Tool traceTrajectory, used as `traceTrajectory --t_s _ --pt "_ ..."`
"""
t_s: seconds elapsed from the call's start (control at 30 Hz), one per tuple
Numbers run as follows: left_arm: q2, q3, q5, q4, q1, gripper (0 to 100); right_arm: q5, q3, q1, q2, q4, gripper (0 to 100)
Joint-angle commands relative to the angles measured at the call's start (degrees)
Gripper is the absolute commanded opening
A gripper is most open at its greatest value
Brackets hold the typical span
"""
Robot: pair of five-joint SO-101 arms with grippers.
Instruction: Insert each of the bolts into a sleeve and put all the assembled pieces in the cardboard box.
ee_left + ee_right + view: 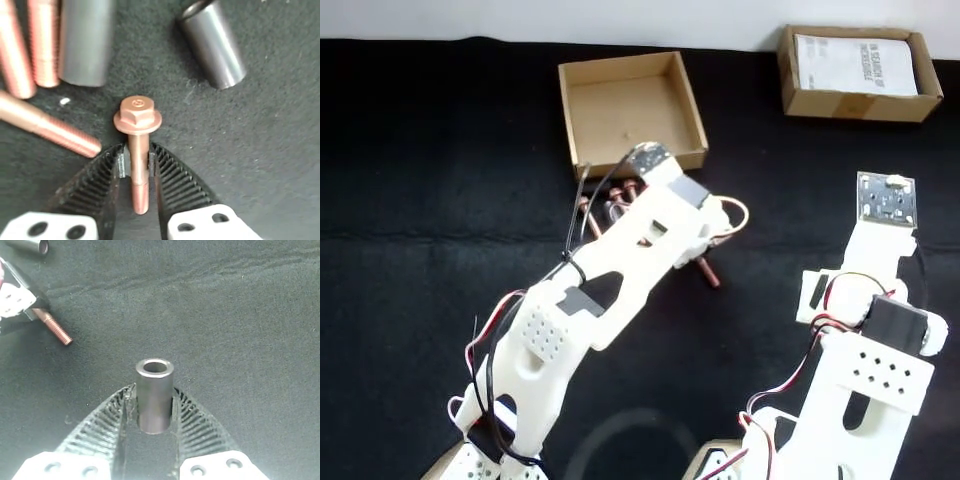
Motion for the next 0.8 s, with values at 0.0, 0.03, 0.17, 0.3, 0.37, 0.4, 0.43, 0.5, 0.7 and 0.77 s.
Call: traceTrajectory --t_s 0.0,0.03,0.17,0.3,0.37,0.4,0.43,0.5,0.7,0.77 --pt "-0.4 -1.8 -7.4 3.9 2.0 1 -0.4 -0.2 -0.7 -1.5 -0.5 0.8" --pt "-0.4 -2.5 -9.9 5.4 3.0 1 -0.4 -0.2 -0.7 -1.5 -0.5 0.8" --pt "-0.3 -4.0 -22.2 9.5 6.9 1 -0.4 -0.2 -0.7 -1.5 -0.5 0.8" --pt "-0.4 -4.1 -33.4 11.4 8.0 1 -0.4 -0.2 -1.3 -1.5 -0.6 0.8" --pt "-0.4 -5.8 -36.0 13.0 7.8 1 -0.4 -0.2 -3.5 -1.5 -0.6 0.8" --pt "-0.4 -7.3 -37.0 14.3 7.5 1 -0.4 -0.2 -4.6 -1.8 -0.6 0.8" --pt "-0.4 -9.2 -38.1 16.1 7.3 1 -0.4 -0.2 -5.8 -1.9 -0.6 0.8" --pt "-0.4 -14.1 -41.3 19.8 6.7 1 -0.4 -0.2 -8.0 -1.9 -0.6 0.8" --pt "-0.4 -32.3 -46.9 29.9 4.5 1 -0.4 -0.4 -13.5 -2.0 -0.5 0.8" --pt "-0.6 -37.0 -48.2 30.4 3.8 1 -0.4 -0.7 -14.2 -2.0 -0.6 0.8"
